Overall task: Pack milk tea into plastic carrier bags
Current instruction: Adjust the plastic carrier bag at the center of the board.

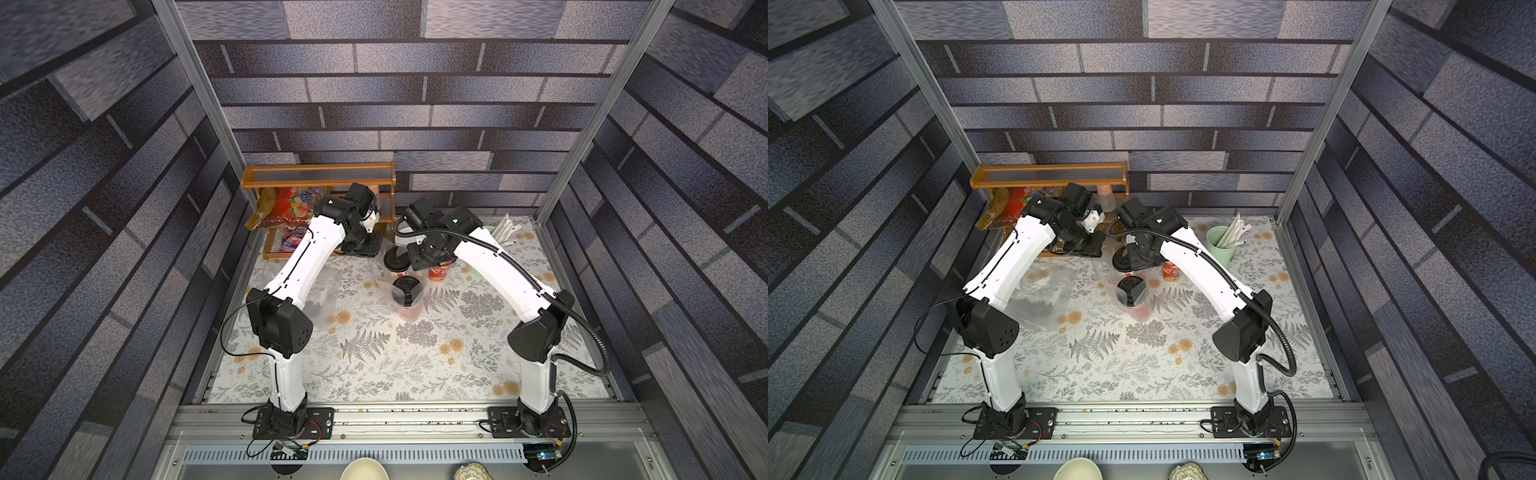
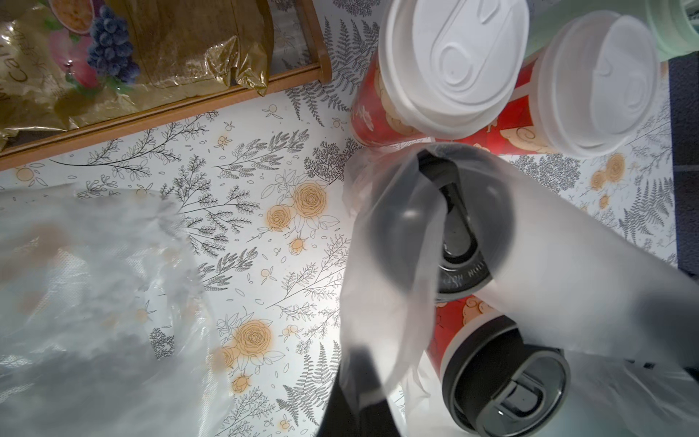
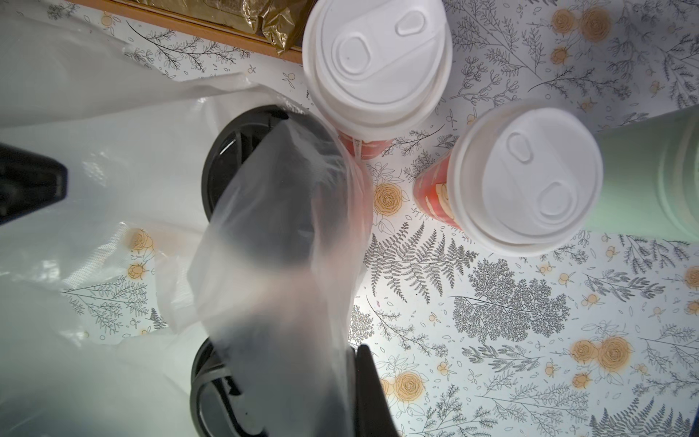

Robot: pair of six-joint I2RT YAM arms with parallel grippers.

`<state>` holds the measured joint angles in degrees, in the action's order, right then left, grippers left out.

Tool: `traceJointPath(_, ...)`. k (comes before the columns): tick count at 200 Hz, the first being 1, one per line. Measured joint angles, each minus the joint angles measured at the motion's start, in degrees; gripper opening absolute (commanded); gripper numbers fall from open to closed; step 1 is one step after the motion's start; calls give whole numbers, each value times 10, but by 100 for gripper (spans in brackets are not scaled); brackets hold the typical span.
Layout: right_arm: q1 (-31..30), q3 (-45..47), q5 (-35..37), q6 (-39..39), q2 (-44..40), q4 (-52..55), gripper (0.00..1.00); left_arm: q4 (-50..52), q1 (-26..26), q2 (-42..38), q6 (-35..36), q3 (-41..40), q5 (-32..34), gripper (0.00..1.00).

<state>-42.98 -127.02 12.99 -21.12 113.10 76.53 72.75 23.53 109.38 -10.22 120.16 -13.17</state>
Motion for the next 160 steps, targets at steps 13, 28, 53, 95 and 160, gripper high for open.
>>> traceJointPath(13,0,0,0,-1,-1,0,0,0,0,-3,-8,0,-10,0)
traceJointPath(28,0,0,-3,-4,-2,1,0,0,0,-5,-16,0,-21,0)
traceJointPath(53,0,-2,-14,-10,-3,7,0,2,-4,-10,-26,0,-38,0)
traceJointPath(95,0,-3,-50,-29,-18,17,0,25,-8,-26,-37,1,-53,0)
traceJointPath(160,0,23,-82,-62,-46,13,0,77,-12,-31,-38,39,-62,0)
